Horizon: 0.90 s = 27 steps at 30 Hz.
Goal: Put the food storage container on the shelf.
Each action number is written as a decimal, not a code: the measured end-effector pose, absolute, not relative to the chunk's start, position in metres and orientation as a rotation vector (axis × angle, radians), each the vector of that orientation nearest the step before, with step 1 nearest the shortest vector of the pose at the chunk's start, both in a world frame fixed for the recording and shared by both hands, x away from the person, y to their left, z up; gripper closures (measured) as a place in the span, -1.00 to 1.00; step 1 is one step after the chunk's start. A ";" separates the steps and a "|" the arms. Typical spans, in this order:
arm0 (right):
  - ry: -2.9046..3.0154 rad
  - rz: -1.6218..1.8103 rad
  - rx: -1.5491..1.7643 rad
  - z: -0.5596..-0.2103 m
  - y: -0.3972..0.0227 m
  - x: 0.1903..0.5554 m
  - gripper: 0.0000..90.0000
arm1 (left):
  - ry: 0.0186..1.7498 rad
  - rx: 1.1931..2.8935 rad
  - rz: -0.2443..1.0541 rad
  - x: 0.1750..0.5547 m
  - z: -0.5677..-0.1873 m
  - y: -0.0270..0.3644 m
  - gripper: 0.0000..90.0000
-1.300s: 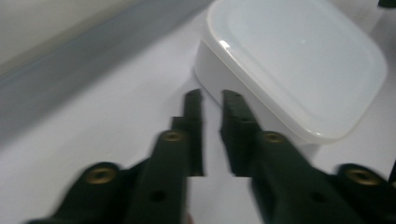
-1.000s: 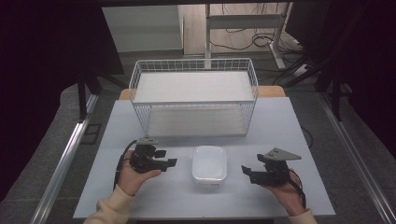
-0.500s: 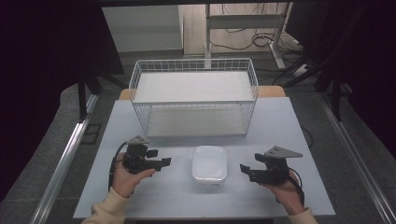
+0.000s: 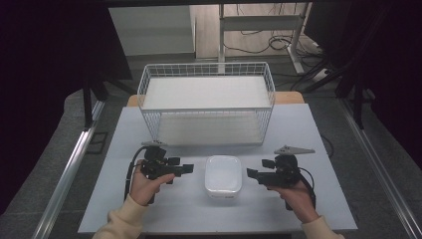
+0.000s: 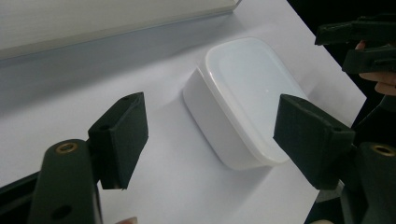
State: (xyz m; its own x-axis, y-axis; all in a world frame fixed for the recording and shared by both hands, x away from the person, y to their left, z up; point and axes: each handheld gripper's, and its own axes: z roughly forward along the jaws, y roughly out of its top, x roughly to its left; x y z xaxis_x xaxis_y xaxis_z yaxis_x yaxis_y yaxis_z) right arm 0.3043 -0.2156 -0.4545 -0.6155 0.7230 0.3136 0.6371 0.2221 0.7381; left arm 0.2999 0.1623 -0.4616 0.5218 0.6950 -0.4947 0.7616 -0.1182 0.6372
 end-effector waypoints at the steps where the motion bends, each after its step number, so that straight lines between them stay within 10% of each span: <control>1: 2.379 1.360 1.329 -0.455 -0.216 0.304 -0.50 | 1.205 1.846 -0.091 0.300 -0.462 0.162 -0.43; 27: 2.447 1.459 1.578 -0.486 -0.193 0.319 -0.25 | 1.251 1.791 -0.335 0.321 -0.497 0.128 -0.25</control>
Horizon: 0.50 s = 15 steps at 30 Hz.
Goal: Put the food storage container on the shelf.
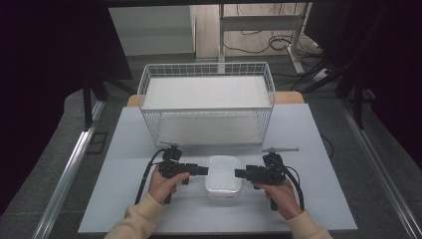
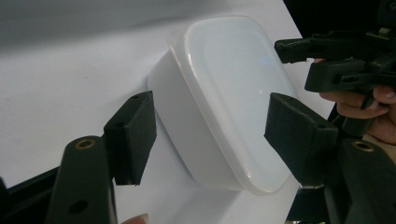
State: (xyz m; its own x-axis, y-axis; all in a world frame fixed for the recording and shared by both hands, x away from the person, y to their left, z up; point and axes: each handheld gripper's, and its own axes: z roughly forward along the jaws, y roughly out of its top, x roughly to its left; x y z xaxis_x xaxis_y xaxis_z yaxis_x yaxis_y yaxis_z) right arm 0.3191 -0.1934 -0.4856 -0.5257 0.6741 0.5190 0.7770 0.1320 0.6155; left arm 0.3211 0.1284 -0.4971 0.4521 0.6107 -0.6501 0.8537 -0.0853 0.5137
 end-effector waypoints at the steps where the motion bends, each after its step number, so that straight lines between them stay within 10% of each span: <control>1: -2.276 -1.353 -1.464 -0.487 -0.193 0.319 -0.24 | 1.252 1.793 -0.339 0.322 -0.498 0.128 -0.24; 15: -2.222 -1.335 -1.439 -0.494 -0.195 0.317 0.35 | 1.237 1.816 -0.374 0.318 -0.500 0.117 0.38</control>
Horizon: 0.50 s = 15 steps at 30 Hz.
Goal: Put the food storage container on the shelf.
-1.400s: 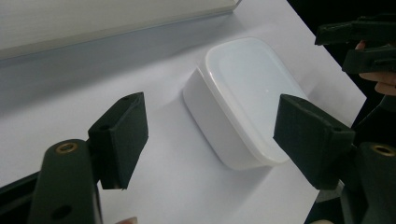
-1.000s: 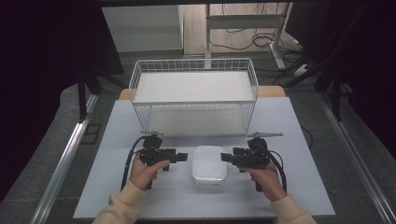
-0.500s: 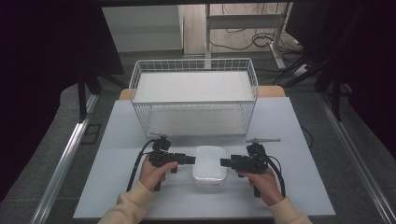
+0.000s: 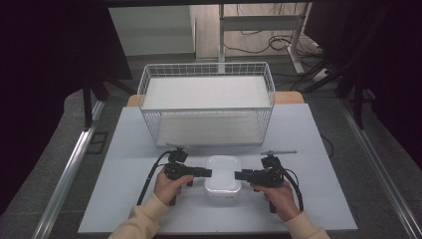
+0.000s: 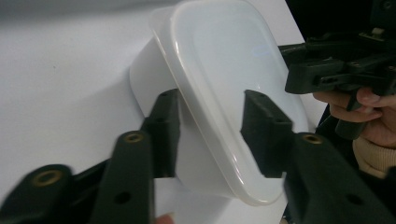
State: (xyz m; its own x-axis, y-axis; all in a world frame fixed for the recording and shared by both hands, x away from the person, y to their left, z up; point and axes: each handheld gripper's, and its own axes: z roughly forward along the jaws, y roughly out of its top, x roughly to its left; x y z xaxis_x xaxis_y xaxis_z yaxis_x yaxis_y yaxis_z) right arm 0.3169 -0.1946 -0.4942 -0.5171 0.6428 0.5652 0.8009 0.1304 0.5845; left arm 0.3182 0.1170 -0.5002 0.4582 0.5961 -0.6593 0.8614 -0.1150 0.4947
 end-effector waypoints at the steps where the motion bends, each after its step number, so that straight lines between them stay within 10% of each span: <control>1: -2.192 -1.341 -1.442 -0.495 -0.197 0.317 0.39 | 1.235 1.818 -0.369 0.317 -0.499 0.117 0.39; 15: -2.066 -1.410 -1.457 -0.488 -0.205 0.308 0.71 | 1.206 1.750 -0.365 0.306 -0.491 0.128 0.69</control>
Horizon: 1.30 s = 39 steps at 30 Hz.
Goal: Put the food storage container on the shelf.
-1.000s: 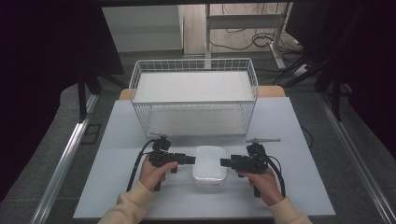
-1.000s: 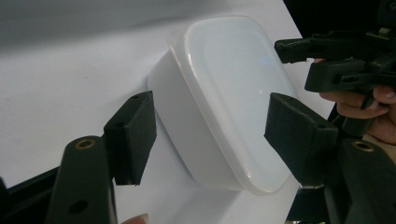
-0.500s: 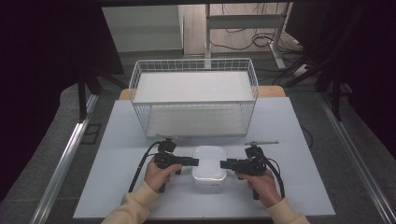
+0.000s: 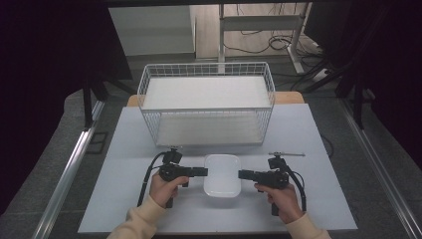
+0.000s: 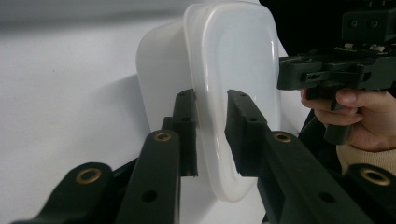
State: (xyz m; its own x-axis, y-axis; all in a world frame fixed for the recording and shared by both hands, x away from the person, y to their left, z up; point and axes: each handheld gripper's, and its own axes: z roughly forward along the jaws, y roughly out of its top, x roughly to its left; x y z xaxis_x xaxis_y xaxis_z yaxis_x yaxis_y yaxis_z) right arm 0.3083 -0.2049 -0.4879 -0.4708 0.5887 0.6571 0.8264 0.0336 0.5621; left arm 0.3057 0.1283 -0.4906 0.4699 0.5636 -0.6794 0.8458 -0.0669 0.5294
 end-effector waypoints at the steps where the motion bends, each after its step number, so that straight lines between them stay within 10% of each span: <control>1: -2.066 -1.413 -1.459 -0.487 -0.205 0.307 0.72 | 1.201 1.749 -0.362 0.305 -0.489 0.129 0.70; 39: -2.243 -1.579 -1.321 -0.440 -0.197 0.306 0.76 | 1.075 1.768 -0.198 0.297 -0.441 0.137 0.78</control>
State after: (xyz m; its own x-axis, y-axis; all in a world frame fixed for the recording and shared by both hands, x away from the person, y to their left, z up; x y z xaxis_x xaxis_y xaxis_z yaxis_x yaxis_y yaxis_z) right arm 0.3055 -0.1967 -0.4404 -0.6196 0.5877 0.5203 0.6880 0.0875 0.7204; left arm 0.2967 0.1374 -0.4411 0.5892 0.5703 -0.5724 0.7371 -0.0892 0.6698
